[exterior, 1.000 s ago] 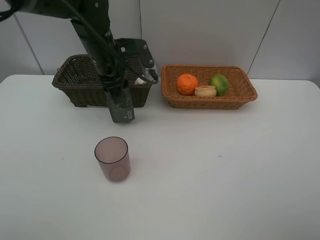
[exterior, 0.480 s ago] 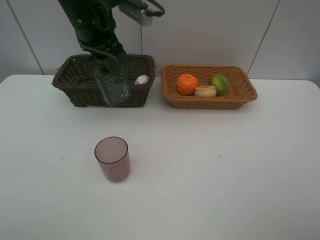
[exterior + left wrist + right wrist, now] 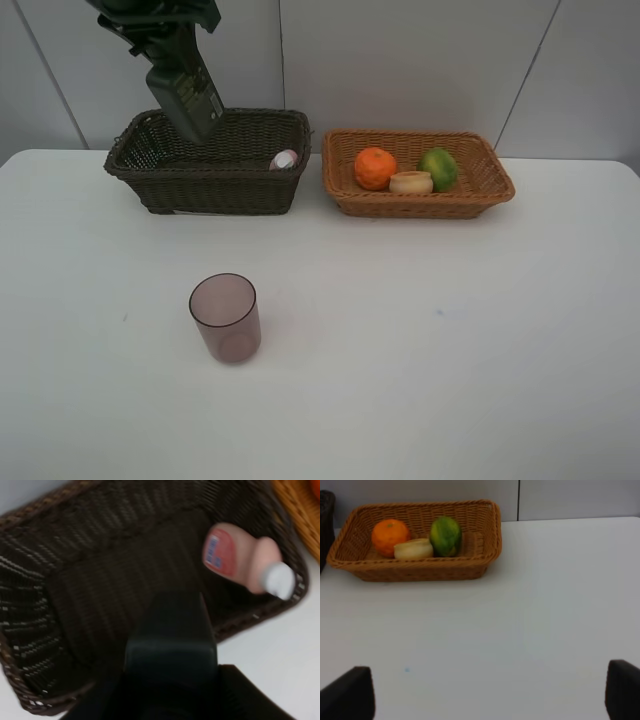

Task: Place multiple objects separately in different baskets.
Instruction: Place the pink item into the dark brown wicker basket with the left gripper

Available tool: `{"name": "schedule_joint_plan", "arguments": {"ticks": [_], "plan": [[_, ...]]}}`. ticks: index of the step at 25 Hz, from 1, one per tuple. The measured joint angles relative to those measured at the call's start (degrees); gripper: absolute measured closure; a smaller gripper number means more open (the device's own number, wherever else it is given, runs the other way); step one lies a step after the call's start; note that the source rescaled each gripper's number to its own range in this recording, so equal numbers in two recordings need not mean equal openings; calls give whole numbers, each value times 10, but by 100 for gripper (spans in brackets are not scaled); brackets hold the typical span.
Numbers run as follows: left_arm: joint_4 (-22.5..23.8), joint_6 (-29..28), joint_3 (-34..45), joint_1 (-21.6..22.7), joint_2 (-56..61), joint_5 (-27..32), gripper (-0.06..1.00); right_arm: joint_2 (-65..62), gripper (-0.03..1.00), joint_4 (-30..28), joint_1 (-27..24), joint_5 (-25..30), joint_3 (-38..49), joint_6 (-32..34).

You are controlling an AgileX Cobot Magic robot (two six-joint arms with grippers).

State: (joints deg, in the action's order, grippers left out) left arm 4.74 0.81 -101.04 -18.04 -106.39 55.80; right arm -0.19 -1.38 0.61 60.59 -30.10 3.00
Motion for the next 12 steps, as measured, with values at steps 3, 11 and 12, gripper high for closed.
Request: {"name": "schedule_joint_plan", "arguments": {"ticks": [3,11,12], "plan": [[4,-1,-1,28,-20,-39,45,0,-3,0,0,0,0,0],[9,-2,-1,52,-109,-145,45,0,-3,0,0,0,0,0],[9,-2,-1,52,-118,-152,45,0,-3,0,0,0,0,0]]}}
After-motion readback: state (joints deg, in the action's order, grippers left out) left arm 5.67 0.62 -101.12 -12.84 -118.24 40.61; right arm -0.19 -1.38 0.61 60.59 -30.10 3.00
